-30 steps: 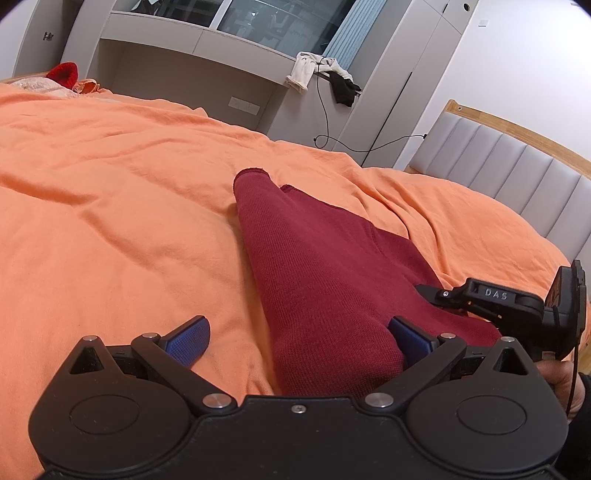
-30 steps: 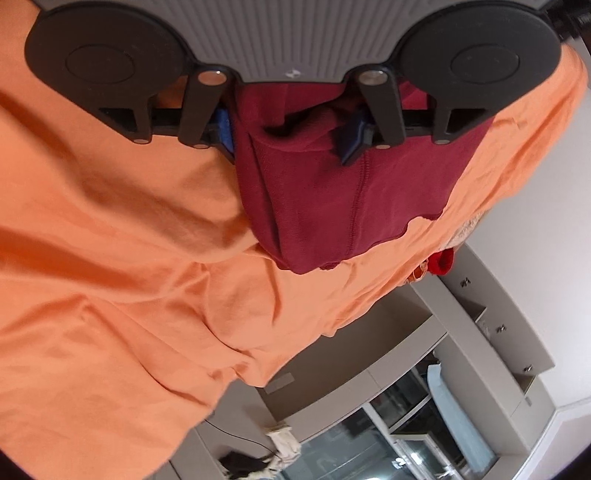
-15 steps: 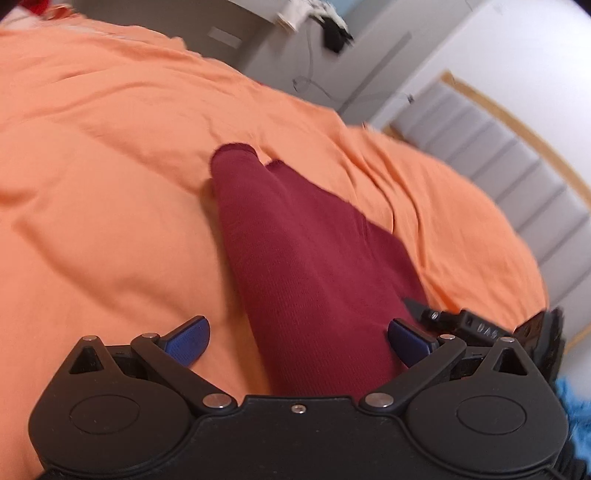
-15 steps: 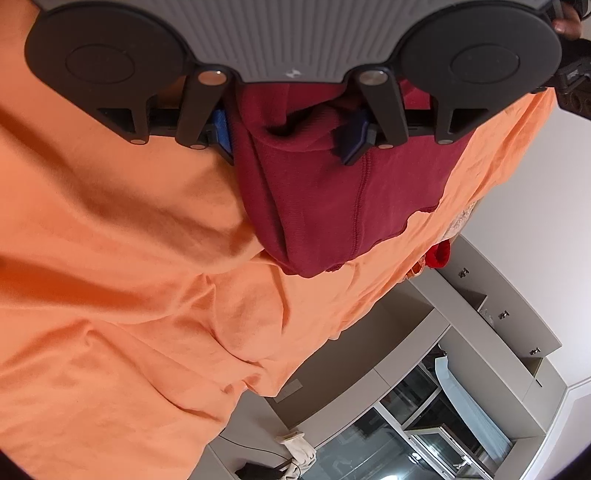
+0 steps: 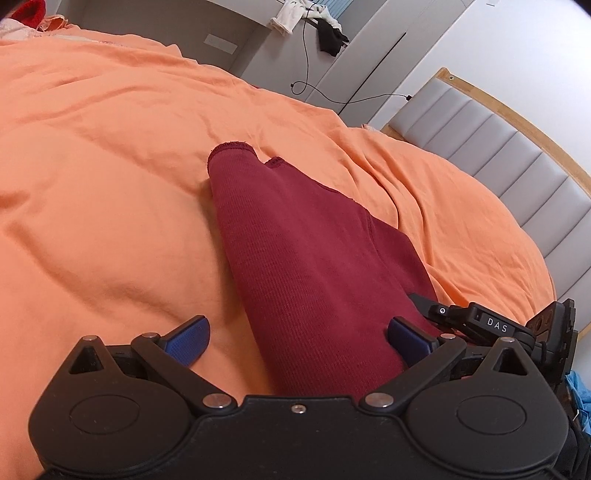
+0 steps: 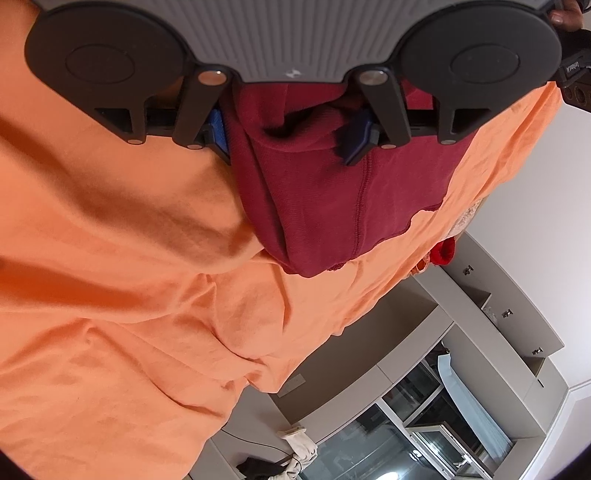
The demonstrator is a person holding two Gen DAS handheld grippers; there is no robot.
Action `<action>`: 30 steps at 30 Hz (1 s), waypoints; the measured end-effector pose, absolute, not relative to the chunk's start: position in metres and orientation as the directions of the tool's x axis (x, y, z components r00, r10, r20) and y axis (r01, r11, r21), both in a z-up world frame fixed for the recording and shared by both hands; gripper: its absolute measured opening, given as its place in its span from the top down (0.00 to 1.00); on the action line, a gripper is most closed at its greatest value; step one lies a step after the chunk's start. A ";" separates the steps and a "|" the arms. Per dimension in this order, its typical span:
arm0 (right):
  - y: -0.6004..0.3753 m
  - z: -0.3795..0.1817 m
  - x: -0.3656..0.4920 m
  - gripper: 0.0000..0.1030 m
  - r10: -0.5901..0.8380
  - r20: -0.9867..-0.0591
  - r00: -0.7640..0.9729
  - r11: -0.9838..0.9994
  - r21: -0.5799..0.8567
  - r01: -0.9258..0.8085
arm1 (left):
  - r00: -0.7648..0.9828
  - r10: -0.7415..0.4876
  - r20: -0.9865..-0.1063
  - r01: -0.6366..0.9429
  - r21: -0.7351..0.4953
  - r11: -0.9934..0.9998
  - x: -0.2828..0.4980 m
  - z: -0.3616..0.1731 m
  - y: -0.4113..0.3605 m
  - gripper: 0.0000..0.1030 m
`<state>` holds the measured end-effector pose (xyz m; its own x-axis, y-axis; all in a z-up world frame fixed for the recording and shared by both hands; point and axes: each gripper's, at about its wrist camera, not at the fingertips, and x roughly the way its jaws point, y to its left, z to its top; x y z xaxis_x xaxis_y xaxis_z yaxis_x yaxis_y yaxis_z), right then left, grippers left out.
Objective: Fold small clothes
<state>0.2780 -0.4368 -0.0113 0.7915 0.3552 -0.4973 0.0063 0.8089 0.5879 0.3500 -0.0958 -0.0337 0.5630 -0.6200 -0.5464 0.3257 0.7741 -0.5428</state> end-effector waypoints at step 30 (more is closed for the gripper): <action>-0.316 0.060 0.293 0.69 0.356 -0.212 0.910 0.916 0.270 -0.296 | 0.868 -0.325 -0.376 0.266 -0.201 0.943 0.327 0.054 -0.068 0.78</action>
<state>0.2932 -0.3160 0.0602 0.9102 0.3560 -0.2117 -0.2957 0.9164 0.2699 0.3271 -0.0680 0.0538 0.8679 -0.3247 -0.3759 0.2659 0.9429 -0.2005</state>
